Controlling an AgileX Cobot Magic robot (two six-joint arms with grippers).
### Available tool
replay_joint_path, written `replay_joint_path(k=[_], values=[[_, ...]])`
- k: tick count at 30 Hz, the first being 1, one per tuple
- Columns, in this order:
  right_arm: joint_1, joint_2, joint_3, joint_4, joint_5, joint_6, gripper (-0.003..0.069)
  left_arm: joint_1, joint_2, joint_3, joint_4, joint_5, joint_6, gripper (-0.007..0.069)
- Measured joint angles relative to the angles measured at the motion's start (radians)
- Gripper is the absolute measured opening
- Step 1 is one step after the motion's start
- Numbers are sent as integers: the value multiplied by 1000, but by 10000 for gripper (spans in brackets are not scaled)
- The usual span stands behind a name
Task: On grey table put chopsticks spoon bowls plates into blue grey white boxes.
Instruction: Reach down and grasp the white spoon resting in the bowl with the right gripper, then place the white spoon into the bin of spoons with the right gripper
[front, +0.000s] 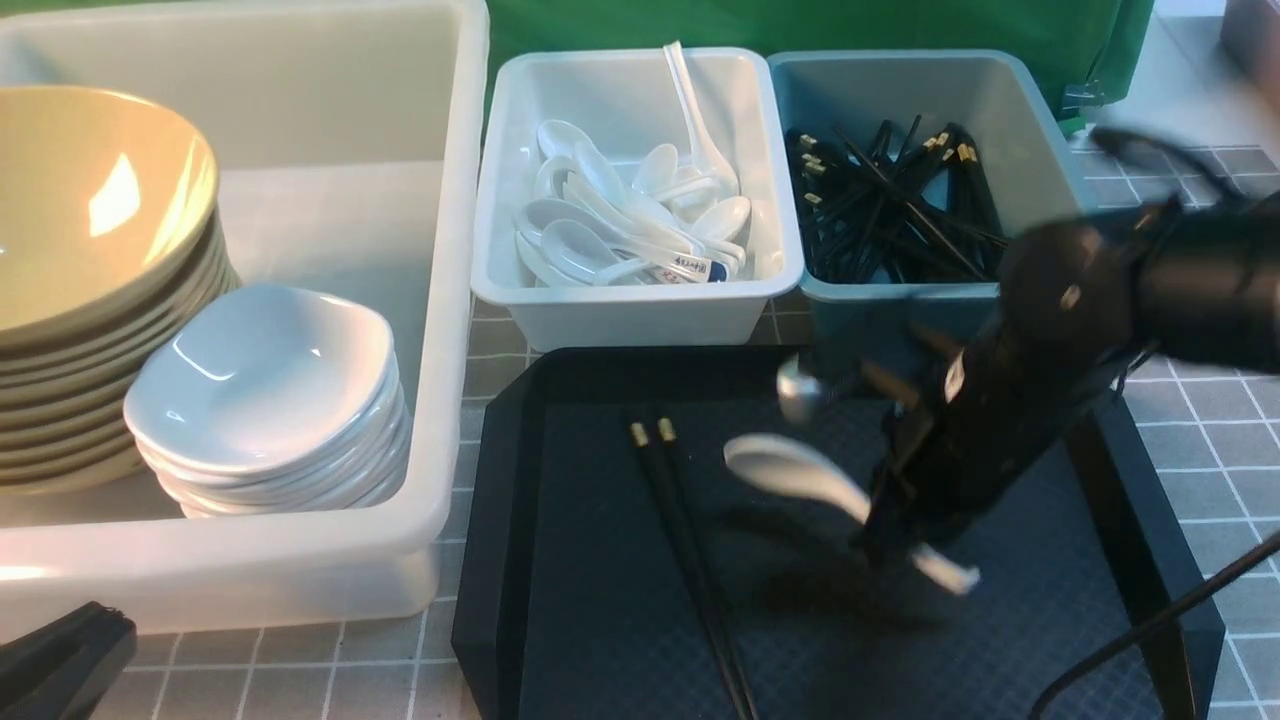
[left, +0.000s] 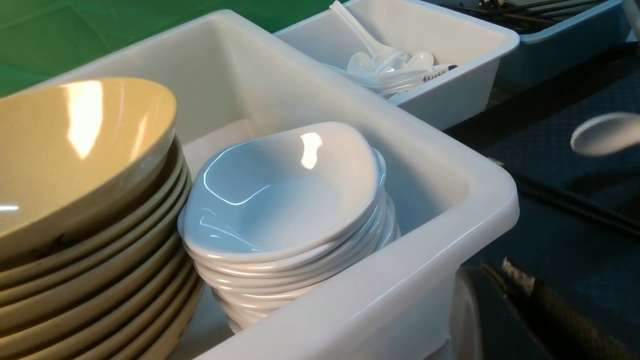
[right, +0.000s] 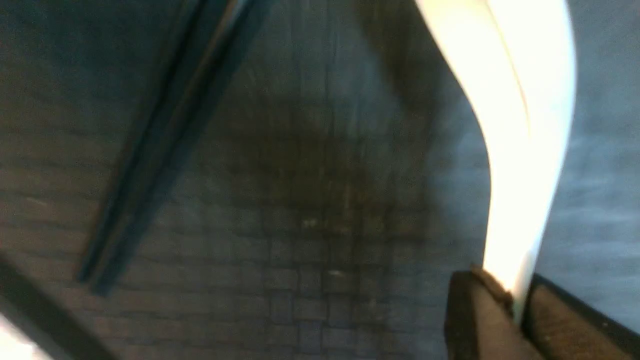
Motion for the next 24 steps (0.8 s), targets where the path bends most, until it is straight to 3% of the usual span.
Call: replay_joint_path(k=[4, 8, 10, 13, 16, 18, 19, 20, 24], values=[[1, -91, -137, 23, -41, -4, 93, 0, 0, 0, 0, 0, 0, -8], [16, -79, -263, 102, -224, -56, 93, 0, 0, 0, -1, -6, 0, -8], [42, -22, -357, 150, -402, -92, 93, 0, 0, 0, -1, -8, 0, -8], [51, 79, -476, 165, -503, -103, 102, 0, 0, 0, -1, -9, 0, -8], [38, 170, -577, 165, -471, -92, 148, 0, 0, 0, -1, -10, 0, -8], [19, 238, -649, 165, -402, -69, 216, 0, 0, 0, -1, -10, 0, -8], [-3, 287, -709, 164, -286, -20, 317, 0, 0, 0, -1, -10, 0, -8], [-15, 303, -736, 161, -220, 9, 363, 0, 0, 0, -1, -10, 0, -8], [-48, 299, -824, 144, 25, 85, 456, 0, 0, 0, -1, -8, 0, -8]])
